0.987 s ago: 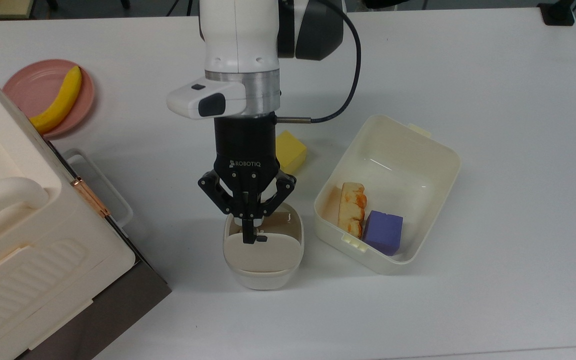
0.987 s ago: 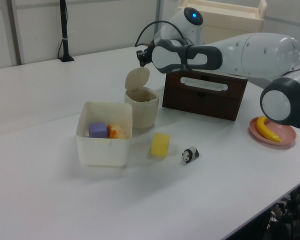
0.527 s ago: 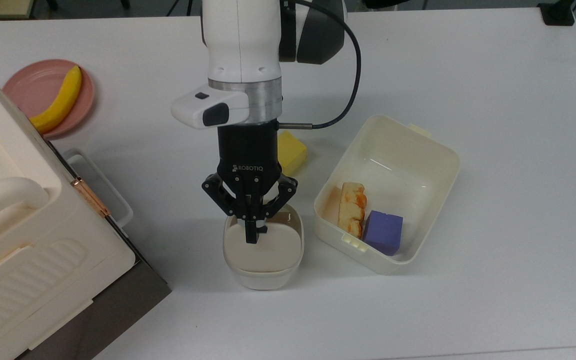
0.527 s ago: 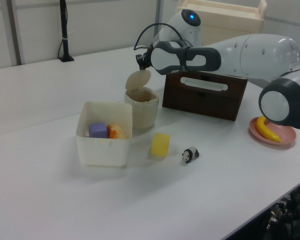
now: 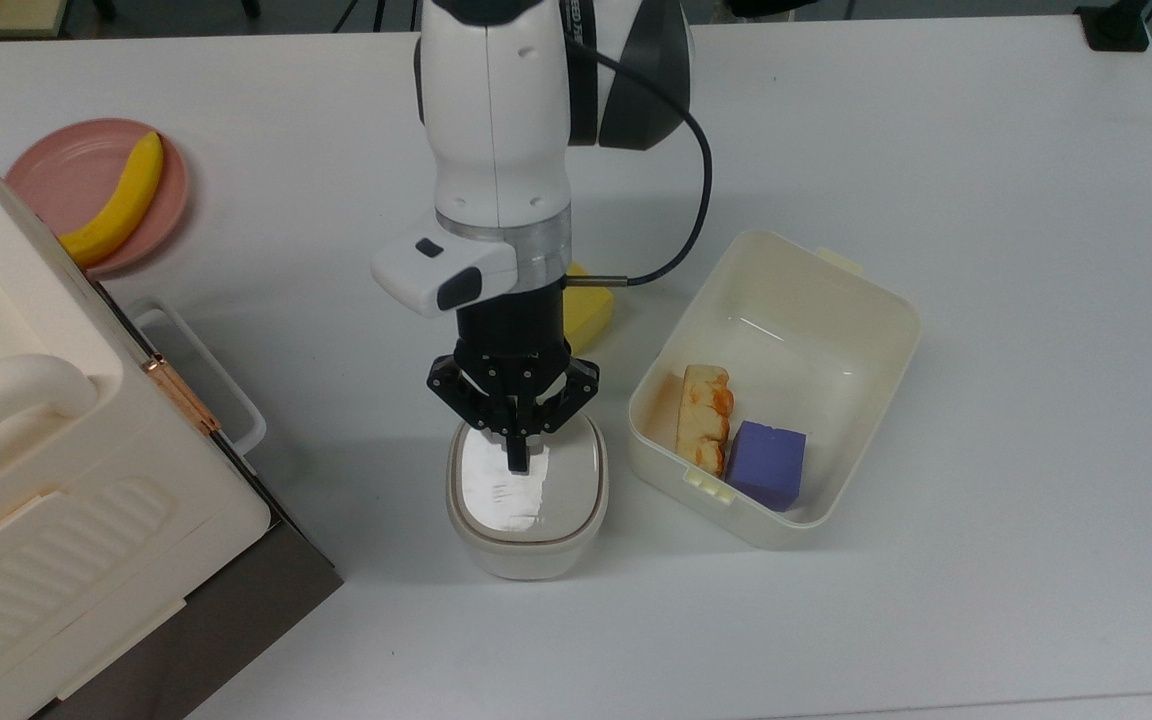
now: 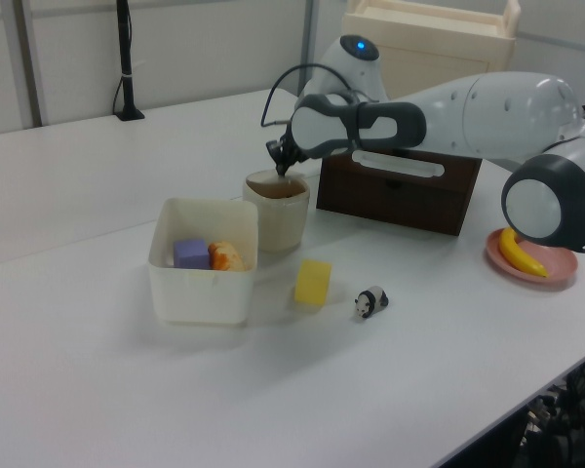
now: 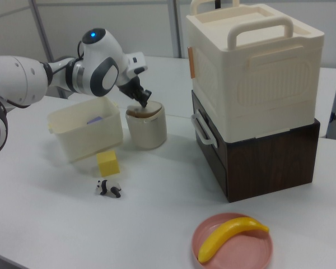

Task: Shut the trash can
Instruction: 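Push the raised lid down onto the trash can rim with the gripper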

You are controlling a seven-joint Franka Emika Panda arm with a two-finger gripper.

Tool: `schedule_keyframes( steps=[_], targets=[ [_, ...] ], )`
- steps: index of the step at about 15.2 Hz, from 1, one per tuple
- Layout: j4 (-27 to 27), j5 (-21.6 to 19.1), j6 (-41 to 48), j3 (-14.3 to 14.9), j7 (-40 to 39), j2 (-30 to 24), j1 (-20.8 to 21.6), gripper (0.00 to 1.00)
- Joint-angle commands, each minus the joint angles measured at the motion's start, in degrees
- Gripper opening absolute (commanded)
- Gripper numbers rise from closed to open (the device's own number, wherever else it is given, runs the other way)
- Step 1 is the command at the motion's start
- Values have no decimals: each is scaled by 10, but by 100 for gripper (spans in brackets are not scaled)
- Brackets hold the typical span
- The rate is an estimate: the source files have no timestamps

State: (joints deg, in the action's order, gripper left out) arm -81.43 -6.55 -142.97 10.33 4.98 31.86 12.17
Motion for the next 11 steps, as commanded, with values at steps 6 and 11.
schedule_keyframes(
  steps=[6, 11],
  targets=[
    [-43, 2, 6, -8, -19, -5, 13, 0],
    [-56, 0, 29, -8, -20, -60, 5, 18]
  ],
)
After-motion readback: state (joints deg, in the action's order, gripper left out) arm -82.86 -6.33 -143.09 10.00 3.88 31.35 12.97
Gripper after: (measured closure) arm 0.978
